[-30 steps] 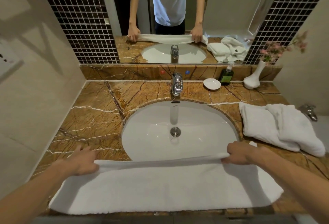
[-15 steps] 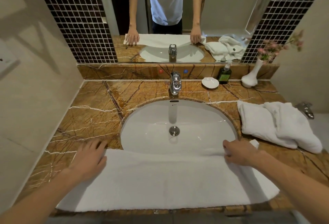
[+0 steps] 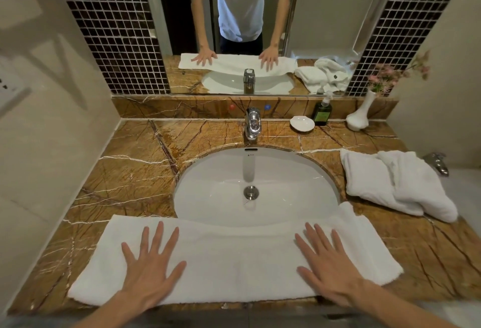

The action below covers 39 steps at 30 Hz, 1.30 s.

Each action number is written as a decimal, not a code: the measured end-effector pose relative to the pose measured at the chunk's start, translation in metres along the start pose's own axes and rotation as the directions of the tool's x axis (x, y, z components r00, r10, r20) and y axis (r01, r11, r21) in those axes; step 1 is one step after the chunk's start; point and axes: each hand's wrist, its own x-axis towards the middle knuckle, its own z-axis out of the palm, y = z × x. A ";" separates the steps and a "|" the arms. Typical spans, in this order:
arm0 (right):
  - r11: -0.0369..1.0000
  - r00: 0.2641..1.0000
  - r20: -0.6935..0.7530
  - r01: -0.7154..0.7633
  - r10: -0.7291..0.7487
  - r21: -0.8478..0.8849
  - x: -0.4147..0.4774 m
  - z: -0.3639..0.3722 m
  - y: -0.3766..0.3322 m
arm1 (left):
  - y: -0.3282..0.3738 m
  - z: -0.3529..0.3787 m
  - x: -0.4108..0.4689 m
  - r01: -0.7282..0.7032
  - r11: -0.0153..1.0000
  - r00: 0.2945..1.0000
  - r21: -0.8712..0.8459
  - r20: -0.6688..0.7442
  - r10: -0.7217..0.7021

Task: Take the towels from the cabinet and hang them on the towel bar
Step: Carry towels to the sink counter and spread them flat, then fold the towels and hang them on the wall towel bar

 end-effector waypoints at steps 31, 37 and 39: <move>0.940 0.961 -0.060 -0.249 0.270 0.233 -0.008 -0.067 0.079 | 0.162 -0.098 0.067 -0.438 0.892 0.873 0.108 -0.186 0.451; 0.892 0.919 -0.021 -0.376 0.394 0.251 -0.022 -0.070 0.158 | 0.283 -0.114 0.083 -0.537 0.834 0.829 0.124 -0.107 0.550; 0.876 0.906 0.005 -0.409 0.422 0.255 -0.022 -0.065 0.186 | 0.324 -0.116 0.089 -0.563 0.820 0.818 0.109 -0.069 0.571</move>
